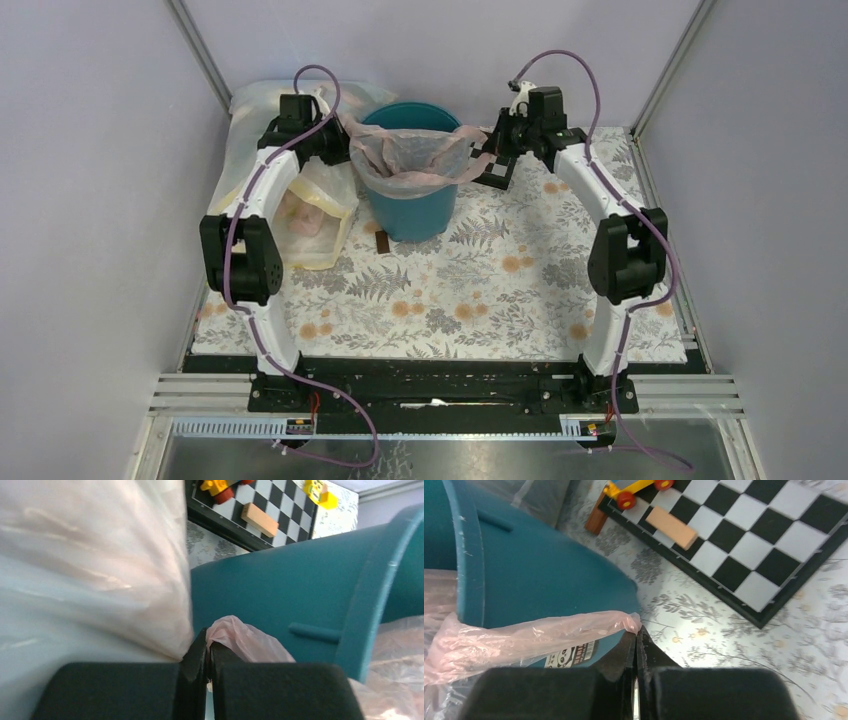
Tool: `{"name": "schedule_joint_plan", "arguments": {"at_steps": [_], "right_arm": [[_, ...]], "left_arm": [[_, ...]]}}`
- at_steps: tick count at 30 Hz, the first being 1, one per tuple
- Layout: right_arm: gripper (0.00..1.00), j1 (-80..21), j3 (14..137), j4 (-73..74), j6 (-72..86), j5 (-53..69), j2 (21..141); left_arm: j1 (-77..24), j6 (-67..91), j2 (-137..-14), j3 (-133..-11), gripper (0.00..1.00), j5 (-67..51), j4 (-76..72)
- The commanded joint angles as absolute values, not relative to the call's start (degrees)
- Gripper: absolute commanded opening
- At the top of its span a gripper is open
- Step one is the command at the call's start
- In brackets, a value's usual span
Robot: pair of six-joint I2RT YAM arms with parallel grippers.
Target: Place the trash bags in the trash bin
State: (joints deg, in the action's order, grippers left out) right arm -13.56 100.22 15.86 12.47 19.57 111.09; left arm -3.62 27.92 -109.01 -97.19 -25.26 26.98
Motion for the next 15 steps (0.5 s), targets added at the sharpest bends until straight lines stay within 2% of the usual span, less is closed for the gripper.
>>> {"name": "schedule_joint_plan", "arguments": {"at_steps": [1,6,15], "right_arm": [[0.0,-14.3,101.0,8.8,17.8,28.7,112.1],[0.0,-15.5,95.3,-2.4,21.1,34.6,110.7],[0.0,-20.7,88.3,-2.2,20.9,30.6,103.3]], "left_arm": [[-4.9,27.8,-111.1,-101.2,0.0,-32.1,22.7],[-6.1,28.8,-112.7,-100.6,0.0,-39.5,19.3],[-10.2,28.1,-111.6,-97.7,0.0,-42.0,19.8]]}}
